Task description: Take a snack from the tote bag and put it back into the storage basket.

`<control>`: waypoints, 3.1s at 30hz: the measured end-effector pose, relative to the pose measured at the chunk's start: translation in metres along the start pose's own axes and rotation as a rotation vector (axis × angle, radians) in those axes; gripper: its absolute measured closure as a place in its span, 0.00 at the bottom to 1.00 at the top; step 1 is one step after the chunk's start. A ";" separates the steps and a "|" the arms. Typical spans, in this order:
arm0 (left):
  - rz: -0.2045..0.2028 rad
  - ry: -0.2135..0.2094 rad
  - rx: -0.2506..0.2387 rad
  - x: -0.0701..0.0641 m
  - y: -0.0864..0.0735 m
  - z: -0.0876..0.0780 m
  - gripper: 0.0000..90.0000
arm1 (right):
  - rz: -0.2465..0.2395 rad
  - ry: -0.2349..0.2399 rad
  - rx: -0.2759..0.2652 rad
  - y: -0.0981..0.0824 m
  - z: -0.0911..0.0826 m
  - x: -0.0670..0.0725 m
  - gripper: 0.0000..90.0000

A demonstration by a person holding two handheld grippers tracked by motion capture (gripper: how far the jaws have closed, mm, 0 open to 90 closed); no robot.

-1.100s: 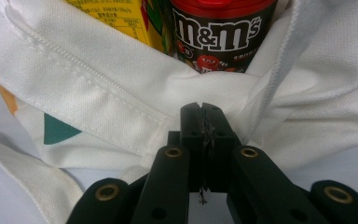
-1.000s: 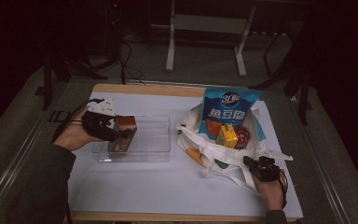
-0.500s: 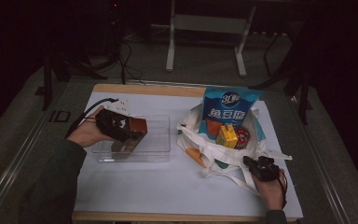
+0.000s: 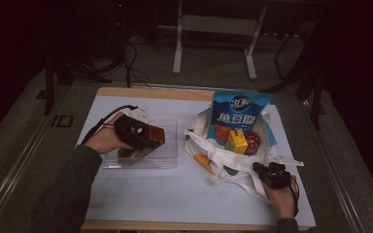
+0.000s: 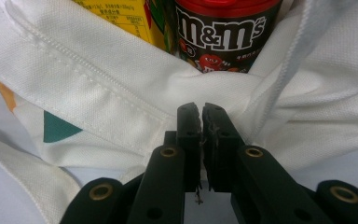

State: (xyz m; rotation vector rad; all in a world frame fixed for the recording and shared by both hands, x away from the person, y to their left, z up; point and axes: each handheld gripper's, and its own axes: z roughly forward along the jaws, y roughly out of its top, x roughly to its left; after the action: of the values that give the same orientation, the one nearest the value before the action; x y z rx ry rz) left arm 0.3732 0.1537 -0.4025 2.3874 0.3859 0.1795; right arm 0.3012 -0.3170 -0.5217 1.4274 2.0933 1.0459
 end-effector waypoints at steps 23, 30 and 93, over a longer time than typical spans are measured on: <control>-0.024 -0.046 0.074 -0.009 0.007 0.043 0.37 | -0.016 -0.011 0.005 0.001 0.000 0.001 0.94; -0.028 -0.047 0.113 -0.008 0.005 0.050 0.36 | -0.024 -0.018 0.007 0.001 0.000 0.002 0.94; -0.048 0.008 -0.042 -0.029 0.047 0.050 0.16 | -0.024 -0.024 0.004 0.000 0.001 0.002 0.92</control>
State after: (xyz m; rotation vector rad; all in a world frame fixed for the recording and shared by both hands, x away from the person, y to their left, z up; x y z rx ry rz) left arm 0.3680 0.0795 -0.4084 2.3347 0.4378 0.1732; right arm 0.3012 -0.3144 -0.5225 1.4061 2.0916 1.0111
